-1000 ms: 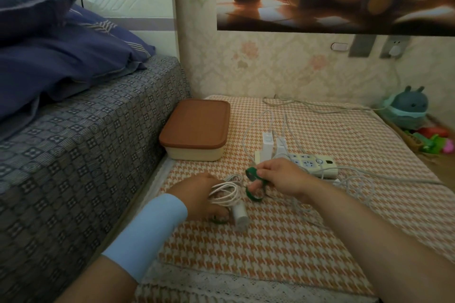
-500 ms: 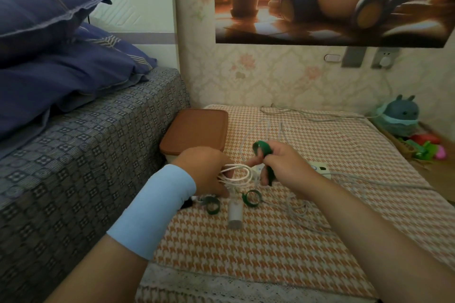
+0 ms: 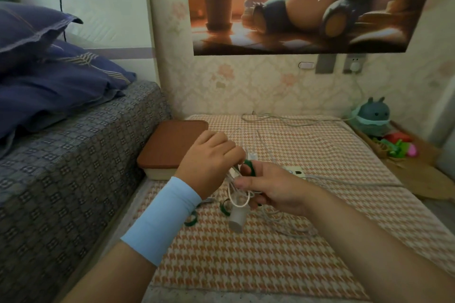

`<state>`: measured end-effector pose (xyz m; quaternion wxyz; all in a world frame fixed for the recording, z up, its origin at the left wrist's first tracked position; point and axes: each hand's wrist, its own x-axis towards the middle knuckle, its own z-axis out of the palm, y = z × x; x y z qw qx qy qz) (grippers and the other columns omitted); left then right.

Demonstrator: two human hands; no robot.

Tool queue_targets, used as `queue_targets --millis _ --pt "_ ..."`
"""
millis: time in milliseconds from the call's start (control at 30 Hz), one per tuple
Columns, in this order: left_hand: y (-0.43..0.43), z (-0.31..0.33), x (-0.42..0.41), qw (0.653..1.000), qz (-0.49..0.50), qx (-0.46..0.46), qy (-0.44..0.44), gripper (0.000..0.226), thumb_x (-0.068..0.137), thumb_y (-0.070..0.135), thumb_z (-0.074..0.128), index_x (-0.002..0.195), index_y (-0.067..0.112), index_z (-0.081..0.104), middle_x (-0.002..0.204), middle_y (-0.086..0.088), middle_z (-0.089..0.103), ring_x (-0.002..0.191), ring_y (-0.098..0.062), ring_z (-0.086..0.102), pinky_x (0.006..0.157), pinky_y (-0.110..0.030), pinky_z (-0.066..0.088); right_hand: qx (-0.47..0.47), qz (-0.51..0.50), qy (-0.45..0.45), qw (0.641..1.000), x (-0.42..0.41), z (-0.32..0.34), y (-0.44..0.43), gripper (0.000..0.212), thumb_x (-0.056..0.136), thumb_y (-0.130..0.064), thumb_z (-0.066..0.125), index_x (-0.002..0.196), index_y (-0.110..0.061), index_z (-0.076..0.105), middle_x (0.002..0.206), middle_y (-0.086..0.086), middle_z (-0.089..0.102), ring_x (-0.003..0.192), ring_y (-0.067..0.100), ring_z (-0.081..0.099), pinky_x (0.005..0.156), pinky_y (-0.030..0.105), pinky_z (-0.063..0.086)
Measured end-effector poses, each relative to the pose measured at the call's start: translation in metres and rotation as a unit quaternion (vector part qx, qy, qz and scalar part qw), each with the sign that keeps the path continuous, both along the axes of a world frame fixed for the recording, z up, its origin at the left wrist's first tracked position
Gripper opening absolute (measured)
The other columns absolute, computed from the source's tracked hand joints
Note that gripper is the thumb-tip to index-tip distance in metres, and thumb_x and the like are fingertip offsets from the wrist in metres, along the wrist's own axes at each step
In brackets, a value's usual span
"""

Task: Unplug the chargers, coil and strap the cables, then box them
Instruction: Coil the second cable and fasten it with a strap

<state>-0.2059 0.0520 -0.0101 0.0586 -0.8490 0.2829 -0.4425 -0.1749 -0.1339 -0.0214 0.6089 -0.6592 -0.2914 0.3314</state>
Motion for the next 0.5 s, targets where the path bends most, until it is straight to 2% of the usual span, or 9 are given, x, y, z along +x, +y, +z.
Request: queue_targets --millis 100,167,233,300,333,367,400,467,500 --pt "-0.013 -0.008 0.004 0.988 0.107 -0.104 -0.039 0.037 0.068 0.008 0.073 0.103 0.022 0.068 0.098 0.002 0.066 0.097 -0.026 0.059 0.1 -0.043 0.035 -0.012 -0.026 -0.052 0.998 0.002 -0.001 0.0 0.011 0.096 -0.011 0.066 0.094 -0.018 0.057 0.076 -0.003 0.056 0.069 0.01 0.054 0.065 0.03 0.044" --pt "-0.019 -0.013 0.004 0.942 0.213 -0.256 0.034 0.075 0.066 0.012 0.076 0.134 0.025 0.049 0.133 -0.003 0.051 0.127 -0.028 0.044 0.111 -0.046 0.023 -0.02 -0.062 -0.079 0.995 0.007 -0.004 -0.003 0.012 0.097 -0.013 0.065 0.095 -0.017 0.054 0.077 -0.005 0.056 0.067 0.004 0.056 0.063 0.026 0.046" --pt "-0.021 -0.015 0.007 0.829 0.211 -0.494 0.156 0.088 0.072 0.009 0.075 0.145 0.025 0.028 0.148 -0.004 0.034 0.136 -0.025 0.031 0.112 -0.039 0.024 -0.008 -0.081 -0.077 0.994 0.01 -0.006 -0.006 0.011 0.099 -0.012 0.063 0.098 -0.014 0.052 0.079 -0.003 0.056 0.064 0.003 0.055 0.061 0.022 0.046" --pt "-0.025 -0.004 0.004 0.639 0.102 -0.707 0.285 0.053 0.085 0.007 0.064 0.131 0.02 0.043 0.14 -0.007 0.046 0.117 -0.023 0.048 0.097 -0.036 0.039 0.017 -0.113 -0.06 0.992 0.014 -0.008 -0.007 0.013 0.098 -0.01 0.063 0.095 -0.014 0.051 0.081 0.002 0.057 0.067 0.007 0.055 0.061 0.023 0.046" --pt "-0.027 -0.003 0.0 0.555 0.038 -0.749 0.359 0.026 0.09 0.007 0.056 0.115 0.016 0.054 0.129 -0.007 0.055 0.103 -0.021 0.054 0.088 -0.035 0.042 0.021 -0.138 -0.059 0.988 0.017 -0.009 -0.007 0.014 0.098 -0.011 0.064 0.094 -0.014 0.051 0.083 0.005 0.057 0.072 0.011 0.055 0.064 0.026 0.046" --pt "-0.033 0.0 -0.001 0.521 0.032 -0.747 0.413 0.01 0.094 0.011 0.052 0.1 0.013 0.06 0.116 -0.006 0.062 0.094 -0.019 0.057 0.083 -0.034 0.041 0.021 -0.163 -0.065 0.984 0.018 -0.009 -0.007 0.014 0.097 -0.013 0.065 0.094 -0.013 0.052 0.086 0.007 0.058 0.076 0.016 0.056 0.068 0.031 0.047" --pt "-0.04 -0.001 0.001 0.532 0.035 -0.717 0.449 0.015 0.096 0.022 0.054 0.091 0.012 0.064 0.106 -0.006 0.066 0.091 -0.018 0.06 0.081 -0.034 0.042 0.02 -0.183 -0.079 0.98 0.02 -0.01 -0.006 0.014 0.097 -0.016 0.067 0.097 -0.011 0.054 0.088 0.007 0.059 0.079 0.02 0.057 0.072 0.036 0.048" --pt "-0.051 -0.012 0.003 0.613 0.015 -0.66 0.434 0.039 0.086 0.046 0.066 0.094 0.007 0.07 0.096 -0.013 0.07 0.091 -0.022 0.067 0.083 -0.041 0.051 0.013 -0.205 -0.132 0.97 0.02 -0.01 -0.005 0.016 0.096 -0.019 0.066 0.108 -0.011 0.057 0.094 0.002 0.067 0.084 0.019 0.065 0.076 0.038 0.055" --pt "-0.058 -0.017 0.002 0.628 0.001 -0.656 0.419 0.044 0.082 0.047 0.071 0.098 0.006 0.07 0.095 -0.015 0.071 0.092 -0.027 0.069 0.086 -0.045 0.055 0.003 -0.216 -0.165 0.962 0.019 -0.01 -0.005 0.017 0.095 -0.016 0.065 0.11 -0.014 0.058 0.099 0.0 0.07 0.088 0.017 0.068 0.079 0.038 0.059"
